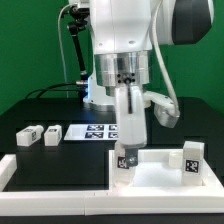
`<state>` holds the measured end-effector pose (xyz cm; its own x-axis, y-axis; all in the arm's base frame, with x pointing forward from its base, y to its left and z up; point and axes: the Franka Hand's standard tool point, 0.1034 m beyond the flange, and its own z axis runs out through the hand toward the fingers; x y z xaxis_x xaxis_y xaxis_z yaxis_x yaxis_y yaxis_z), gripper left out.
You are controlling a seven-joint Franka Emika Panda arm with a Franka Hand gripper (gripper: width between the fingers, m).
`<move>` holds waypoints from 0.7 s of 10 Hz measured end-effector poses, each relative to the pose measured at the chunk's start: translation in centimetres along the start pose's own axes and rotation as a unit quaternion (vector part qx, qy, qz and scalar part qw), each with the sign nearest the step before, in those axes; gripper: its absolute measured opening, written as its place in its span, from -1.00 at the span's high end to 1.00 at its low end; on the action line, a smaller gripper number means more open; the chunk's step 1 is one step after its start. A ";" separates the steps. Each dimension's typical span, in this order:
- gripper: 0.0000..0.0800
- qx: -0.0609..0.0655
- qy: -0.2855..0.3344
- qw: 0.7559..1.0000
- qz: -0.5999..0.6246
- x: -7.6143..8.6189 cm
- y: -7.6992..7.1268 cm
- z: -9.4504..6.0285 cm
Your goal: Assemble square table
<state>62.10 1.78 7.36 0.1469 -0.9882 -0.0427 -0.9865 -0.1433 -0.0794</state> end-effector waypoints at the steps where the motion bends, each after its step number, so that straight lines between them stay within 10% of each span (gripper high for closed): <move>1: -0.57 -0.002 0.004 0.997 -0.083 0.0 0.0 0.0; 5: -0.62 -0.006 0.008 0.976 -0.215 0.2 0.1 0.0; 7: -0.62 -0.028 0.021 0.894 -0.447 0.0 -0.9 -0.5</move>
Offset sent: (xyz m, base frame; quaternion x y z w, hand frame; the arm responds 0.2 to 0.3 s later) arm 0.0000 0.0000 0.0000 0.0000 0.0000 -0.1938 0.9810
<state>62.91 1.88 7.94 0.8769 -0.4782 0.0495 -0.4782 -0.8782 -0.0132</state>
